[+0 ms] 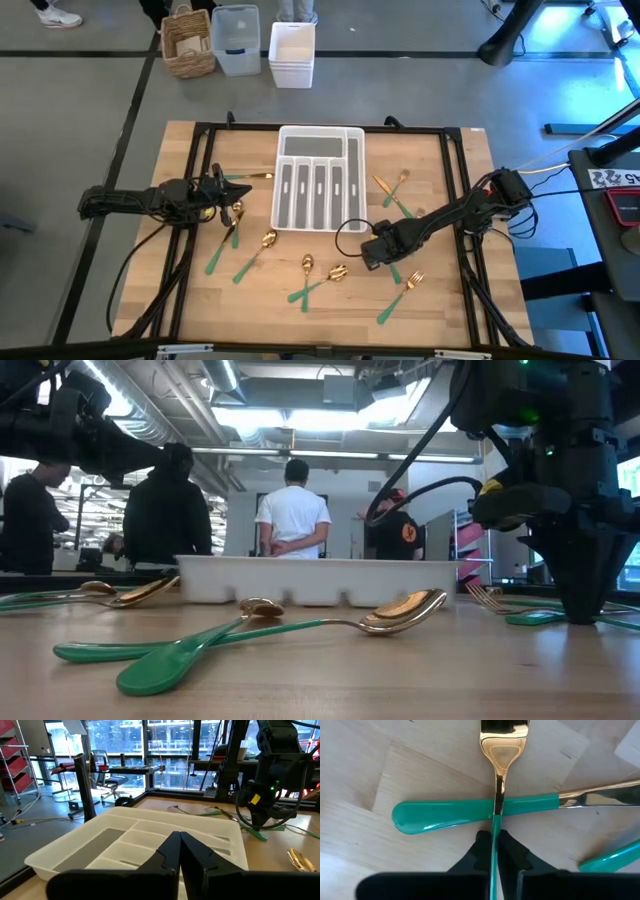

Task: Sort silverware
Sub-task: Put the middle left fork into the silverware organizer

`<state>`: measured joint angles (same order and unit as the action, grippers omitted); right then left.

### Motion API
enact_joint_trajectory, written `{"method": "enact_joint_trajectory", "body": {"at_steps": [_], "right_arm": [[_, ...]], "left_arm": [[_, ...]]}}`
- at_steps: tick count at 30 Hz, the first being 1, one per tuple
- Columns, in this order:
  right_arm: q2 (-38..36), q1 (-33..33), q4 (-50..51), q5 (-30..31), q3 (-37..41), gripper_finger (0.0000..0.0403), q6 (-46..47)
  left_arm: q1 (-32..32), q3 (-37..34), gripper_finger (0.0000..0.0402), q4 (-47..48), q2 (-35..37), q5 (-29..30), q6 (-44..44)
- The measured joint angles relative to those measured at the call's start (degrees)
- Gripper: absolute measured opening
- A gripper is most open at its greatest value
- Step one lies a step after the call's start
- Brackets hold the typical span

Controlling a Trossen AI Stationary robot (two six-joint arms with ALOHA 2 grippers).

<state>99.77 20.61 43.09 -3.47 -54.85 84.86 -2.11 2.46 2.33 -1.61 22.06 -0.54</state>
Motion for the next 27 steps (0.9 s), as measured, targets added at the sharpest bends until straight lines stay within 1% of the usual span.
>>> {"method": "enact_joint_trajectory", "body": {"at_steps": [3, 7, 9, 14, 21, 24, 27], "right_arm": [[-0.1, -0.1, 0.0, -0.9, 0.0, 0.0027, 0.0], [-0.4, -0.1, 1.1, -1.3, -0.7, 0.0011, -0.7], [-0.4, -0.1, 2.8, -2.1, -1.7, 0.001, -1.4], [-1.1, 0.1, 7.3, -3.2, -5.9, 0.0017, -1.7], [-1.1, 0.0, 15.0, -3.6, -13.4, 0.0011, -3.1], [-1.1, 0.0, 16.5, -2.4, -17.4, 0.0014, -4.1], [-1.1, -0.1, 17.5, 2.2, -21.1, 0.0014, -4.2]], "left_arm": [[0.0, 0.0, 0.0001, 0.0, 0.0, 0.0, 0.1], [0.0, 0.0, 0.0001, 0.0, 0.0, 0.0, 0.1], [0.0, 0.0, 0.0001, 0.0, 0.0, 0.0, 0.1], [0.0, 0.0, 0.0001, 0.0, 0.0, 0.0, 0.1], [0.0, 0.0, 0.0001, 0.0, 0.0, 0.0, 0.1], [0.0, 0.0, 0.0001, 0.0, 0.0, 0.0, 0.1], [0.0, 0.0, 0.0001, 0.0, 0.0, 0.0, 0.1]]}}
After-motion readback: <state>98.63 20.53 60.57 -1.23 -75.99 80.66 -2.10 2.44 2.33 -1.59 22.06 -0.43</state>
